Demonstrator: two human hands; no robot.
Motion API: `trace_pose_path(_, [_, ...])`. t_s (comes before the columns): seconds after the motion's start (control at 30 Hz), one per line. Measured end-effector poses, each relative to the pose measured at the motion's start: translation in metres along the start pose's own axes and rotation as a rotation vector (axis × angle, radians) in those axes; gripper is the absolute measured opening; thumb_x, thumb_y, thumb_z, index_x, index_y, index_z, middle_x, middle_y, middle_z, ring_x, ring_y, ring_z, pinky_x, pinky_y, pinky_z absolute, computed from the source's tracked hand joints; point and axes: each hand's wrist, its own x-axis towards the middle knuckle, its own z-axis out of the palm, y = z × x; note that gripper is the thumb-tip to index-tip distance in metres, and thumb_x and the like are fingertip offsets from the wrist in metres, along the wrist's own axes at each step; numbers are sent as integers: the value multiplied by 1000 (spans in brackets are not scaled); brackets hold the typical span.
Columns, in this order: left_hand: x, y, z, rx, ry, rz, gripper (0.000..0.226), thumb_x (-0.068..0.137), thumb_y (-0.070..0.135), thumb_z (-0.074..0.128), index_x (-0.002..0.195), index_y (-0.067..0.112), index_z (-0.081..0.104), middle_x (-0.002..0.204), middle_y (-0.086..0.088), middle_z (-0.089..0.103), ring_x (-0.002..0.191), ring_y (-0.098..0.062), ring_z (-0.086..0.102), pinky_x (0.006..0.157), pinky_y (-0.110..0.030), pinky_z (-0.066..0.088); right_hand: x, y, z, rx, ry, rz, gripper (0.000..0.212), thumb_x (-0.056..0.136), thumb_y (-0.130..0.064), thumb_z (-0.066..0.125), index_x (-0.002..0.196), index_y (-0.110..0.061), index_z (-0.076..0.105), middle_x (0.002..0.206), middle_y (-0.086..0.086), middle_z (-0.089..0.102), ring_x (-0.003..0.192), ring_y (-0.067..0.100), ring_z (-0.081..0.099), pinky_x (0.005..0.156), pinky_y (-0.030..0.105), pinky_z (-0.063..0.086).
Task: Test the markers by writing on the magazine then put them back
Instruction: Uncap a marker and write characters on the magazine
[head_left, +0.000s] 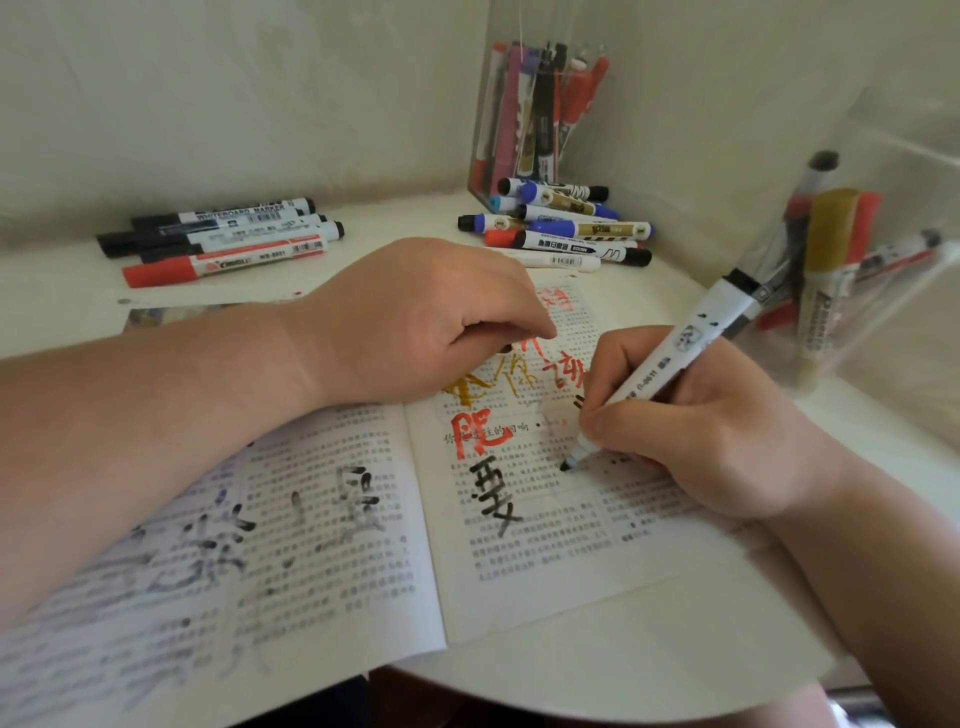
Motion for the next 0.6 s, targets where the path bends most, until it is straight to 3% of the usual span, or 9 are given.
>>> trace_pose_path(0.17, [2,-1,-1,-40,-5,-5,15,96,24,67,104,16,77,104,5,74,95,-7,66,87,-31,53,-1,1,-2,6,-38,-3,9,70,-11,71,68,-5,65,51,-2,50,47,9,42,45,20,31])
trace_pose_path(0.3, [3,-3,-1,-90,-20,-80,11,90,19,76,101,18,77,109,6,70,100,-4,64,90,-29,53,5,7,-6,205,96,-40,17,61,-23,76,66,-10,67,52,21,39,45,20,30,43,24,20])
trace_pose_path(0.47, [3,-4,-3,-133,1,-277,19,89,22,76,107,25,76,113,12,60,103,3,55,94,-8,40,30,-17,-25,260,87,-172,12,62,-16,73,68,-8,66,47,10,38,43,17,28,43,21,22])
trace_pose_path(0.53, [4,-3,-5,-134,-39,-370,32,86,31,79,117,30,72,106,18,62,97,3,57,87,-8,43,49,-36,-36,177,48,-184,12,59,-6,71,64,-3,60,50,15,37,45,18,30,43,22,22])
trace_pose_path(0.6, [6,0,-7,-215,-62,-478,59,79,37,85,131,39,58,94,17,69,83,0,62,73,-12,47,72,-52,-41,97,23,-191,13,62,2,65,60,1,52,50,15,37,43,17,30,41,20,23])
